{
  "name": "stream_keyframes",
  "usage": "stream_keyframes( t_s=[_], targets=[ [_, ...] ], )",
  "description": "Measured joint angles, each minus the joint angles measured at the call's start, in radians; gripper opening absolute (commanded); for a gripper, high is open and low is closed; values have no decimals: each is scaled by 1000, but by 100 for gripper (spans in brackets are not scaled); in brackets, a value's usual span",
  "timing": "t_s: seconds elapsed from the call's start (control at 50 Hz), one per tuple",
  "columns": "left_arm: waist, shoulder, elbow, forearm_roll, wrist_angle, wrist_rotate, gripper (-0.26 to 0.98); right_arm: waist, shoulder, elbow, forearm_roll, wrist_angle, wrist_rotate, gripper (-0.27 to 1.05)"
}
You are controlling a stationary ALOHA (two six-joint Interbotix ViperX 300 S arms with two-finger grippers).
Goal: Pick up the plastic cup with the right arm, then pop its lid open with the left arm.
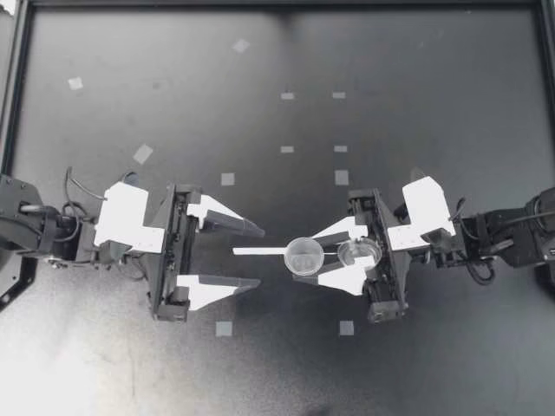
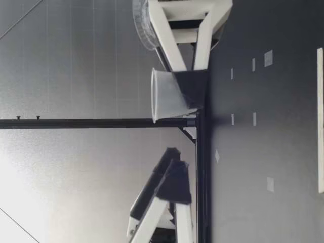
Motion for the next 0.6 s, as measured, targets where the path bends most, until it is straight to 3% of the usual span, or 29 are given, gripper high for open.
stream_keyframes(
  t_s=[0.6],
  targets=[
    [0, 0, 0, -2, 2, 0, 74, 0, 0, 0, 0, 6, -2, 28]
  ],
)
